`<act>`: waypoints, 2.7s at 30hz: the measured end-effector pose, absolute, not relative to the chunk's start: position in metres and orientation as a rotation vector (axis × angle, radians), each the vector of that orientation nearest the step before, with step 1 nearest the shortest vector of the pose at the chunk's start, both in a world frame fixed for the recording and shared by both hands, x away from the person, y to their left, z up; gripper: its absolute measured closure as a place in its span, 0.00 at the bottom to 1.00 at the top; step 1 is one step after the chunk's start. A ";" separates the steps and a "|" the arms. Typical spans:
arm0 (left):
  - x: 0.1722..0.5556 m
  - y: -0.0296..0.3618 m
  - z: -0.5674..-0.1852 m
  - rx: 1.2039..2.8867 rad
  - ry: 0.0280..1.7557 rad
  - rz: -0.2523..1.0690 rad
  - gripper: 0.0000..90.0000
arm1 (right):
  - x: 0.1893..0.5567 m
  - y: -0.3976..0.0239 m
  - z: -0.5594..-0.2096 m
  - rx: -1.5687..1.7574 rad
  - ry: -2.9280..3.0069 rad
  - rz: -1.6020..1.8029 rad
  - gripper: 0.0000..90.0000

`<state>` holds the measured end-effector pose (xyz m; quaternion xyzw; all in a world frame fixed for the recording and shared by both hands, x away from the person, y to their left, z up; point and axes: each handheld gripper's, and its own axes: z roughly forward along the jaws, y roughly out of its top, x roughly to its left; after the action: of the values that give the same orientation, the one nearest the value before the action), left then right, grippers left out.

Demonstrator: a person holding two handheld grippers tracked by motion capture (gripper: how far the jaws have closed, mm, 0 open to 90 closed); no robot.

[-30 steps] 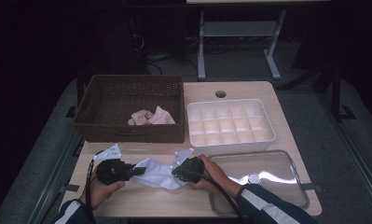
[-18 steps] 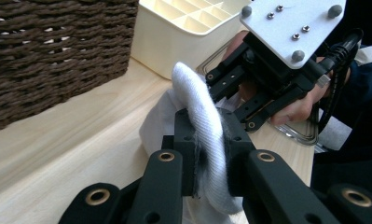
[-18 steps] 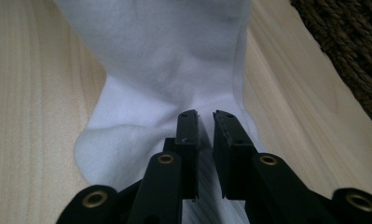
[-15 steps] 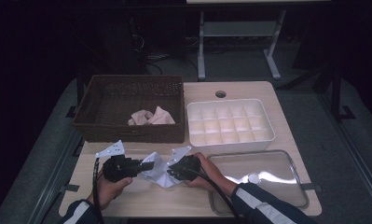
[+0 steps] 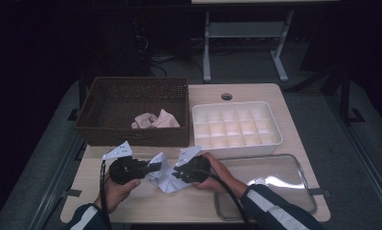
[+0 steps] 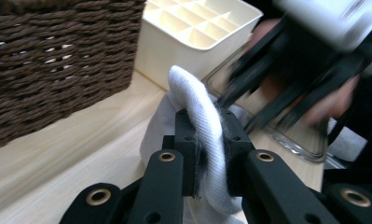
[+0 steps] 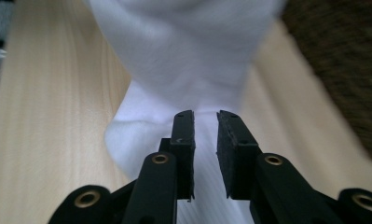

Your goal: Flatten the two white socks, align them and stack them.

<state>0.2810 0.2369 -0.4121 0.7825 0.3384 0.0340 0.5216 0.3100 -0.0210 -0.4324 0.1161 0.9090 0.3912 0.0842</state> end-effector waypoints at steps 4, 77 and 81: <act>0.282 0.236 -0.413 1.879 0.824 0.086 0.89 | 0.308 -0.059 -0.411 0.430 2.647 1.132 0.88; 0.281 0.189 -0.450 2.301 0.774 0.286 0.37 | 0.294 -0.071 -0.400 0.501 2.611 1.180 0.83; 0.284 0.188 -0.458 2.347 0.781 0.265 0.44 | 0.293 -0.055 -0.413 0.460 2.657 1.126 0.85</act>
<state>0.2844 0.1884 -0.4580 0.8934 0.2974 0.1010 0.3213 0.2929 -0.0548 -0.4128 0.1563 0.9038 0.3829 0.1095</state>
